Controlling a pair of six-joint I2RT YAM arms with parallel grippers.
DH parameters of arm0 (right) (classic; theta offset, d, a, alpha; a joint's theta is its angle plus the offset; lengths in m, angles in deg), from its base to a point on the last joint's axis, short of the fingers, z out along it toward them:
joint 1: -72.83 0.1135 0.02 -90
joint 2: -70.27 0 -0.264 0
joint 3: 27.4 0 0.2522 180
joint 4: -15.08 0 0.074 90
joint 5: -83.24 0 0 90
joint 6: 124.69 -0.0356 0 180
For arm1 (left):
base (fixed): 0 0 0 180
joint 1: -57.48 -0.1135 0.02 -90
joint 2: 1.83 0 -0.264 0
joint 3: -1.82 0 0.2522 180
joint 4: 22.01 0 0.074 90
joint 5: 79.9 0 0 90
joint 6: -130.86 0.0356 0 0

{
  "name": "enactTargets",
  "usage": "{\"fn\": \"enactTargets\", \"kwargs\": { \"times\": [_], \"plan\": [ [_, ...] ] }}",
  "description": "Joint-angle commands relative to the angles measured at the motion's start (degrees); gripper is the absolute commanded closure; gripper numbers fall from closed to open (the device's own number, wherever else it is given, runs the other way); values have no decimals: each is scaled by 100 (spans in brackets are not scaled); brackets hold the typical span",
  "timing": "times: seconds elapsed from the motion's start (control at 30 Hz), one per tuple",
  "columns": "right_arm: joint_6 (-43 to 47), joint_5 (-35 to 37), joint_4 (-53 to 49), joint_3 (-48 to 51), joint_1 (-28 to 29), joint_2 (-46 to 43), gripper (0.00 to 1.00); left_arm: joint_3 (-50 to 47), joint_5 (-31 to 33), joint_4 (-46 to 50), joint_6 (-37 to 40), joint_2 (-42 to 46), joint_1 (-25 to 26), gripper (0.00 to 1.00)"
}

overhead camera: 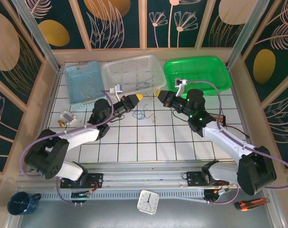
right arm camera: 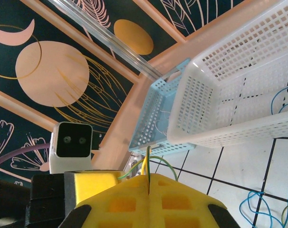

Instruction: Untangle the cables

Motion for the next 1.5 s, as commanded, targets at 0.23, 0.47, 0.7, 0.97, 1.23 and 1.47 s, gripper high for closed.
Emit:
{"fn": "enactTargets", "kwargs": {
  "times": [0.23,0.47,0.7,0.97,1.23,1.47],
  "plan": [
    [0,121,100,386,-139,-259,87,483,117,728,805,551,40,100],
    [23,217,-103,549,-145,-443,57,697,90,1385,1317,652,42,100],
    [-80,101,-198,596,-86,-631,50,763,152,1987,1812,744,42,100],
    [10,235,-286,290,484,-347,54,763,109,1930,1785,691,37,100],
    [-27,193,-30,51,821,126,62,818,55,1902,1760,665,45,100],
    [94,217,-59,-164,859,278,72,796,47,1843,1734,665,36,100]
  ]
}}
